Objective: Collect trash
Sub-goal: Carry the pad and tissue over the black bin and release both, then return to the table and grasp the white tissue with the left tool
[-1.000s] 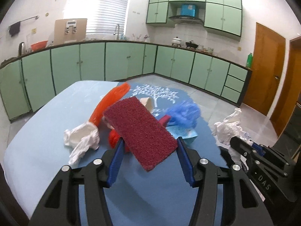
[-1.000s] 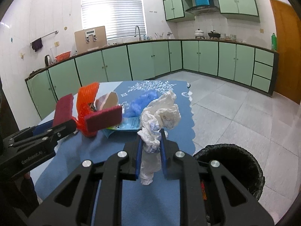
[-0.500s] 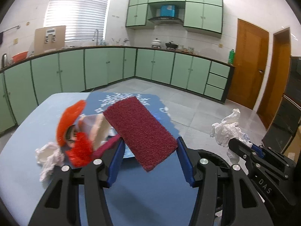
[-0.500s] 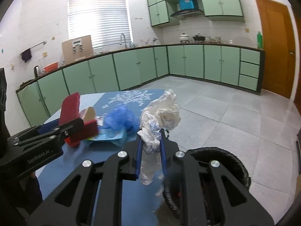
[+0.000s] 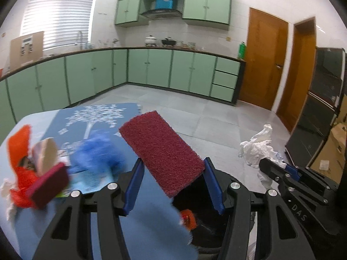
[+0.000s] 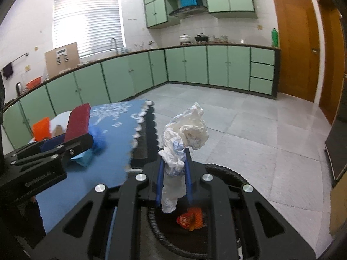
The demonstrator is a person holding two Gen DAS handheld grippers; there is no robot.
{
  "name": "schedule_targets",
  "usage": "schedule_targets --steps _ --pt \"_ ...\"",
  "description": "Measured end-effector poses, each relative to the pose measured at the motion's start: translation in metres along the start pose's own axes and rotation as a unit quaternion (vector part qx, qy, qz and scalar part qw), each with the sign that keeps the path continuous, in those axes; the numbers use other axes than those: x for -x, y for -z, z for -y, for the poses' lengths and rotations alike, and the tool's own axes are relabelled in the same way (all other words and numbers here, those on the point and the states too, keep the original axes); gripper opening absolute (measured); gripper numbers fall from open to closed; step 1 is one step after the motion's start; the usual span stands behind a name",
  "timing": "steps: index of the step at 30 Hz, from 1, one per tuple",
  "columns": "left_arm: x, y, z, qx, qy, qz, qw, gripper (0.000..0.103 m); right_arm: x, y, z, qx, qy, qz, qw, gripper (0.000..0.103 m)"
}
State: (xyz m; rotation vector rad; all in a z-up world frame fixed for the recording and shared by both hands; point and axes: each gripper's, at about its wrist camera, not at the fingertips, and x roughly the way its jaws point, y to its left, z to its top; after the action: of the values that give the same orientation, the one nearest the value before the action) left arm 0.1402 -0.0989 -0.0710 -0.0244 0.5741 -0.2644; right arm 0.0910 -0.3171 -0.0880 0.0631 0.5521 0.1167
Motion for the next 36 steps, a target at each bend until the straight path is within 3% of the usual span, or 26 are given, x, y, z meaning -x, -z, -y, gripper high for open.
schedule_targets --steps 9,12,15,17,20,26,36 --pt "-0.060 -0.003 0.038 -0.018 0.050 -0.028 0.9982 0.055 -0.040 0.014 0.046 -0.022 0.028 -0.032 0.999 0.016" --pt "-0.080 -0.002 0.045 -0.020 0.067 -0.050 0.9963 0.056 -0.057 0.022 0.058 -0.031 0.026 -0.056 0.998 0.025" --pt "-0.099 -0.001 0.049 -0.018 0.089 -0.076 0.9930 0.059 -0.072 0.031 0.068 -0.041 0.034 -0.077 0.996 0.046" --pt "-0.108 -0.002 0.049 -0.012 0.098 -0.084 0.9916 0.068 -0.077 0.037 0.073 -0.051 0.041 -0.088 0.994 0.050" --pt "-0.112 -0.005 0.048 -0.007 0.096 -0.084 0.9918 0.069 -0.077 0.036 0.079 -0.065 0.047 -0.087 0.993 0.059" --pt "-0.093 -0.016 0.037 -0.005 0.077 -0.052 0.9957 0.073 -0.062 0.031 0.067 -0.040 0.073 -0.061 0.995 0.077" --pt "-0.009 -0.024 -0.025 0.002 0.005 0.008 1.0000 0.081 -0.025 0.002 0.023 -0.050 0.048 -0.010 0.998 0.095"
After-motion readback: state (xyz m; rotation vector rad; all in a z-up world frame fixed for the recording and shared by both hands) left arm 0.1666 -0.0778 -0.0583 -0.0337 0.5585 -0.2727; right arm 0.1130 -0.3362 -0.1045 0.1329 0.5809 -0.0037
